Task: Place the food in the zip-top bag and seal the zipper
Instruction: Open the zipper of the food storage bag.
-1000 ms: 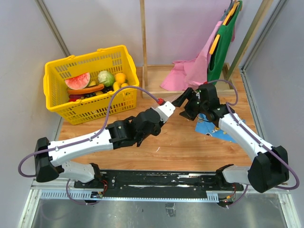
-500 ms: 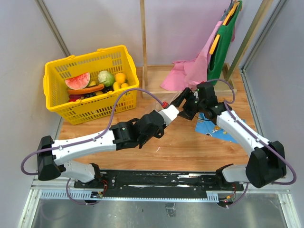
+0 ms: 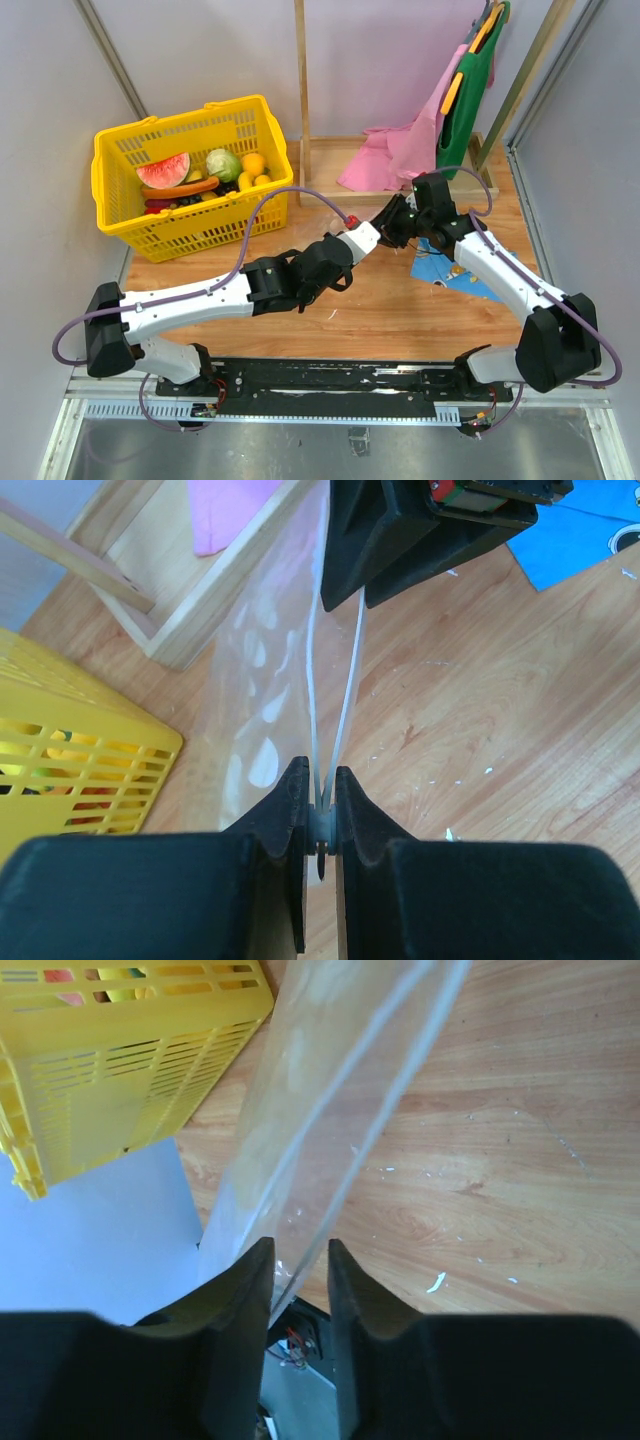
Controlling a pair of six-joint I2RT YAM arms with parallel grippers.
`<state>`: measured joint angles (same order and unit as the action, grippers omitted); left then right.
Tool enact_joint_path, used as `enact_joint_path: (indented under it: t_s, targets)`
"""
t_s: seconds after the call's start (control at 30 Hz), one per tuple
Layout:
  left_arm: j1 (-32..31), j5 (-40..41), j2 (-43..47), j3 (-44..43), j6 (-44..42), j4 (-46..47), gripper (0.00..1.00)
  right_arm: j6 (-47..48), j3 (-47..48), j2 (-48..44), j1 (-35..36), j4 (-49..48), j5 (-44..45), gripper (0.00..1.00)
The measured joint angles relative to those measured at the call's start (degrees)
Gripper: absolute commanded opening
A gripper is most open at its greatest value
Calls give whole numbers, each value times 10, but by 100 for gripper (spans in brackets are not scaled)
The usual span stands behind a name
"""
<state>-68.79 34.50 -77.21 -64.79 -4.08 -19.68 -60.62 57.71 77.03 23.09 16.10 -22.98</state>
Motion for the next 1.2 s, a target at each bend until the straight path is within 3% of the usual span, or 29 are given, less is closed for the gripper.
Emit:
enact_joint_path:
  t_s: [0.13,0.5,0.67,0.8,0.97,1.2]
  targets:
    - [0,1,0,0,0,4,7,8,2,-1,0,7,1,1]
    - [0,-21,11,-30,45,3,56,70,60,-26,0,53,42,1]
    - [0,-32,30,-59,89,4,71,120,95,-41,3,82,81,1]
    - [13,-49,32,-82,136,3,76,166,130,-44,17,114,123,1]
    - [74,-108,29,-95,214,6,80,220,171,-44,54,156,169,1]
    - [101,-162,2,-103,290,9,80,282,237,-24,102,201,216,1]
